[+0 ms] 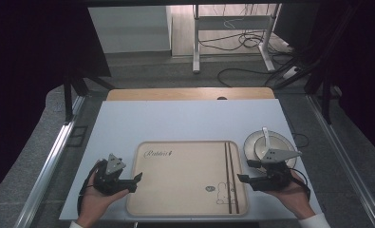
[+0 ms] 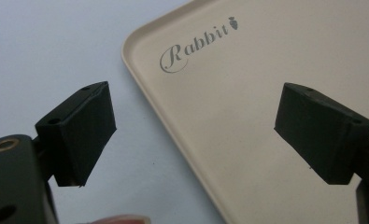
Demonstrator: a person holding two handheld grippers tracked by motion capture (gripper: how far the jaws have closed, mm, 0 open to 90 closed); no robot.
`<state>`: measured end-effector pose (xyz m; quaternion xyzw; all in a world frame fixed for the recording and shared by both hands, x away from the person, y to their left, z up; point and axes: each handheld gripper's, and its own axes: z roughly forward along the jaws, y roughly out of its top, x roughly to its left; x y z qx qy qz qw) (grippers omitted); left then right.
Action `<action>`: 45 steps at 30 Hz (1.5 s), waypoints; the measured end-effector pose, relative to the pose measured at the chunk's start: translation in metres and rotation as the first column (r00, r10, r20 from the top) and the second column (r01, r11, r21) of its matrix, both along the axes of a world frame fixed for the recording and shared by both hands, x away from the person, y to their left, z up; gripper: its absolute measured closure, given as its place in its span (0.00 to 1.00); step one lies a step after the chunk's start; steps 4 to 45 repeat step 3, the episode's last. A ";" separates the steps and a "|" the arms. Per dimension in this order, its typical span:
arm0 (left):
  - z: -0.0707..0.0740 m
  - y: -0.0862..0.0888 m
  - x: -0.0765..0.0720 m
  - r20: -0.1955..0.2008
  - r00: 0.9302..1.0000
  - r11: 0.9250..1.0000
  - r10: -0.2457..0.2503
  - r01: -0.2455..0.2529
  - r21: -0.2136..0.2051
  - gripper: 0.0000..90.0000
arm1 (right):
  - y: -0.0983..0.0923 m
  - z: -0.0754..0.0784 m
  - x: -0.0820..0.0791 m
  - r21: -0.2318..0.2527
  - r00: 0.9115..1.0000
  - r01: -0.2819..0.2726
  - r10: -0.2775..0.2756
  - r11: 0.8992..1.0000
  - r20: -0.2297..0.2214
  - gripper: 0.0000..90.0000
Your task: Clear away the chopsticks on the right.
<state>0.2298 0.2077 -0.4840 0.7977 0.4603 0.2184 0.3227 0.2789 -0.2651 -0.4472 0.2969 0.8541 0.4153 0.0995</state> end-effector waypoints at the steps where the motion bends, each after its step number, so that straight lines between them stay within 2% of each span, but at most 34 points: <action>1: 0.000 0.000 0.000 0.000 1.000 1.000 0.000 0.000 0.000 0.14 | 0.000 0.000 0.000 0.001 1.000 0.000 0.000 1.000 0.001 0.37; 45: 0.000 -0.001 0.001 -0.002 1.000 1.000 -0.001 0.001 0.002 0.14 | 0.000 0.001 -0.001 -0.001 1.000 0.001 -0.001 1.000 0.004 0.37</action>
